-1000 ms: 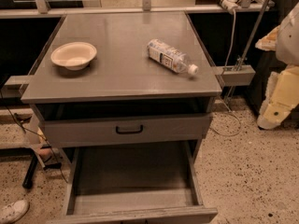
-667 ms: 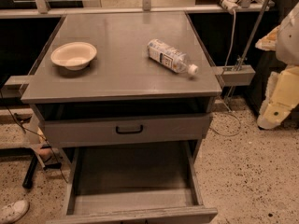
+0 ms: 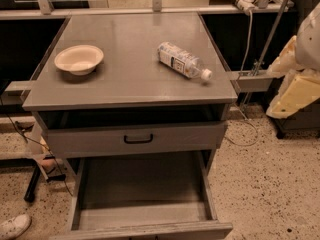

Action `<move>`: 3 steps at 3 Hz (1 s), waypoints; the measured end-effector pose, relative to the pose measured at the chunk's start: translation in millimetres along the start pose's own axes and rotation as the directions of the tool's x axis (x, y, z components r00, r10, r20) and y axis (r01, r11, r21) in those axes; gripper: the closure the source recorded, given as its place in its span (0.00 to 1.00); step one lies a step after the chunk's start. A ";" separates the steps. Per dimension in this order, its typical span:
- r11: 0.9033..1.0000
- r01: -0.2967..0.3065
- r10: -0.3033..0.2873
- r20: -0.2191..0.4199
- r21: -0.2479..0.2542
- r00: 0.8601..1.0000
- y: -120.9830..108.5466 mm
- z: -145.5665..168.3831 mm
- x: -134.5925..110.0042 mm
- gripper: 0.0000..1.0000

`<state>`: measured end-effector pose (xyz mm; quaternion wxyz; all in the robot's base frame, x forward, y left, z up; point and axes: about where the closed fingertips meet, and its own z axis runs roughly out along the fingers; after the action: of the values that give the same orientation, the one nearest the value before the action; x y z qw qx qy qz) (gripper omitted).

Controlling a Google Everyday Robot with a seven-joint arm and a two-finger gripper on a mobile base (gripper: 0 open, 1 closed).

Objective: Close middle drawer

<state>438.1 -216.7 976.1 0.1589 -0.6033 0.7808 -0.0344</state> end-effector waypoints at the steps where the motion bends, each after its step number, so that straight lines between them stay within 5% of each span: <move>1: 1.000 0.000 0.000 0.000 0.000 1.000 0.0 0.0 0.0 0.66; 2: 1.000 0.000 0.000 0.000 0.000 1.000 0.1 0.0 0.0 0.90; 3: 1.000 0.011 -0.011 -0.002 0.006 1.000 5.0 -0.4 -0.5 1.00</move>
Offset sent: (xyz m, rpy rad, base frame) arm 0.0000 0.0000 0.0000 0.0000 0.0000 0.0000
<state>433.5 -214.9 975.4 0.1599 -0.6070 0.7775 -0.0380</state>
